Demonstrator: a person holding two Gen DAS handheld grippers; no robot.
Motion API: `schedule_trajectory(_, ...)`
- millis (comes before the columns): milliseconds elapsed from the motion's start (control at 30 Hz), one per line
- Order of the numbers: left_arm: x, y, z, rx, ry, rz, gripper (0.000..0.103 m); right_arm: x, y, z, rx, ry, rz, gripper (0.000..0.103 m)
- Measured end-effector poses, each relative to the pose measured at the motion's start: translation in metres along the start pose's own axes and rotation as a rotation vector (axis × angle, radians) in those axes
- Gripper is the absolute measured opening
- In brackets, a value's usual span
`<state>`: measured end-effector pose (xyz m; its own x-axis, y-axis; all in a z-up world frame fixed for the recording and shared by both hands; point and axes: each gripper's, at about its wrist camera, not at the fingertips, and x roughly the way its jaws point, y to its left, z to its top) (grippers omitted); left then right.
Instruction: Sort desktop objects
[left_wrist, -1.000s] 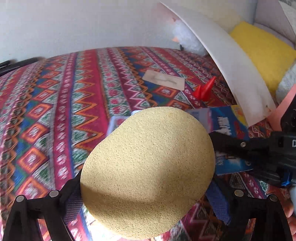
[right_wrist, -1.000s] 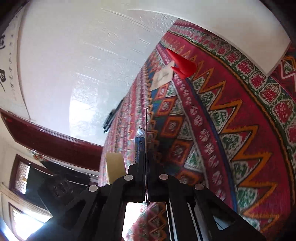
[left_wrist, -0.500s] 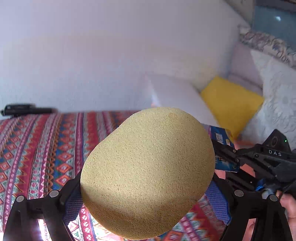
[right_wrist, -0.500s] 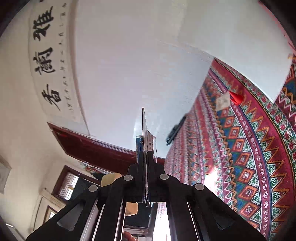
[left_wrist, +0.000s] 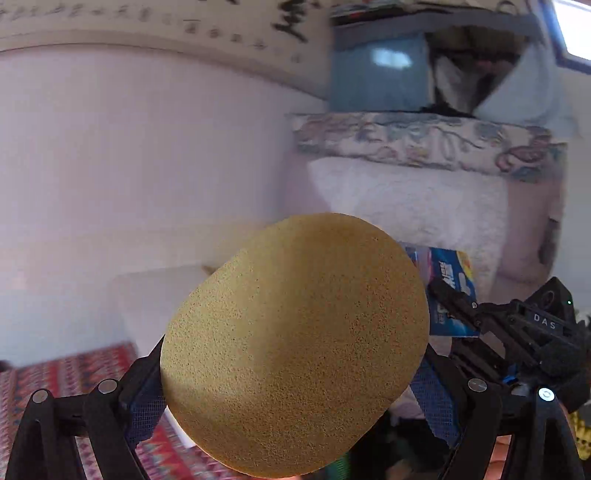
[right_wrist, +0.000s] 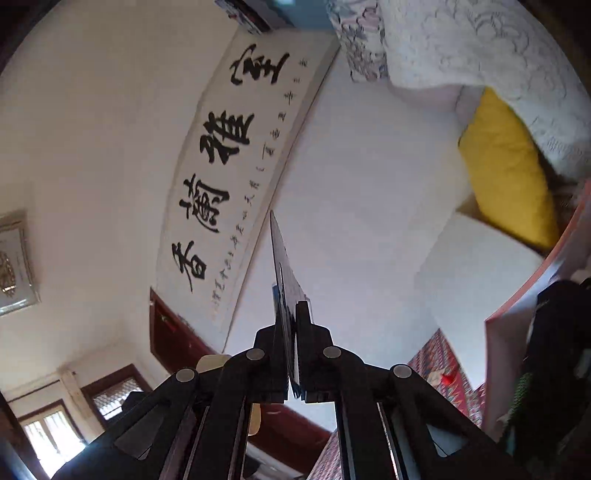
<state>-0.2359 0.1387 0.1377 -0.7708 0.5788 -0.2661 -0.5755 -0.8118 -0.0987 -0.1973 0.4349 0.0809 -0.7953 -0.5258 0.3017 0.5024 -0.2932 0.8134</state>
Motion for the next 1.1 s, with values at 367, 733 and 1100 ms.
schedule_trajectory(367,0.172,-0.041,-0.067,0.076,0.441,0.183,0.102,-0.006,-0.051,0.012,-0.434,0.087,-1.178,0.101)
schedule_trajectory(733,0.088,-0.033,-0.058,0.041,0.282,0.266,0.102,-0.021,0.022,0.011,-0.553,-0.113,-1.148,0.102)
schedule_trajectory(1100,-0.035,-0.068,-0.074,0.023,0.158,0.296,0.102,-0.066,0.053,-0.091,-0.505,-0.143,-1.297,0.103)
